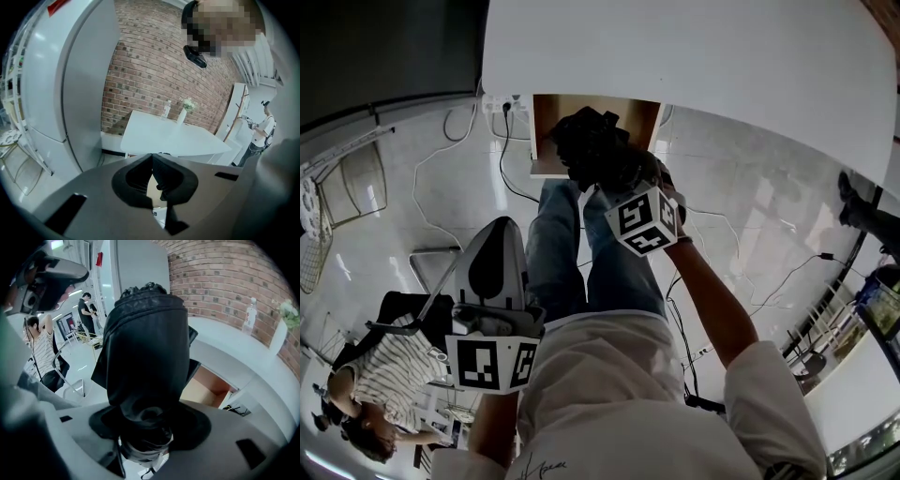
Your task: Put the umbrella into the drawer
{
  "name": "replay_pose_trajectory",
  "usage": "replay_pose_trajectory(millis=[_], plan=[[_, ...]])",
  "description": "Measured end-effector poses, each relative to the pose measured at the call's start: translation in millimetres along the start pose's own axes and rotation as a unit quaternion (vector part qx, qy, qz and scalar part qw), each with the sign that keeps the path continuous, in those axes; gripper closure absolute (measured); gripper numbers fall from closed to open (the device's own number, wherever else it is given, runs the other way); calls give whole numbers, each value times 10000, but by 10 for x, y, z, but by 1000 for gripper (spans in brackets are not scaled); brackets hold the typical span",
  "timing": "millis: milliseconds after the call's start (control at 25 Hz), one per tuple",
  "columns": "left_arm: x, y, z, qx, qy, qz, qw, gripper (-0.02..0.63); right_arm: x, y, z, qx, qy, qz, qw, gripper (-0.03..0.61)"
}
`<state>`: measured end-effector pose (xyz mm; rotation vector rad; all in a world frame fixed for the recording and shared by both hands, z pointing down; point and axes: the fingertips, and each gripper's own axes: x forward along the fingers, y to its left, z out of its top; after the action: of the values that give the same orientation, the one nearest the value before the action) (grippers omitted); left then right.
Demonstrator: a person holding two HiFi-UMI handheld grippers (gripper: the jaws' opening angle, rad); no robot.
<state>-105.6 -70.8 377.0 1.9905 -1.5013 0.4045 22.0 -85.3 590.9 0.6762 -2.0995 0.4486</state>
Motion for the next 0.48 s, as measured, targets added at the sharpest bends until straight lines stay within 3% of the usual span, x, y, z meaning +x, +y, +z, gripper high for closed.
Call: replay_pose_trajectory(millis=[480], plan=[[98, 178, -200, 106, 184, 9, 9998, 595, 382, 6, -94, -260, 229, 67, 9994, 311]])
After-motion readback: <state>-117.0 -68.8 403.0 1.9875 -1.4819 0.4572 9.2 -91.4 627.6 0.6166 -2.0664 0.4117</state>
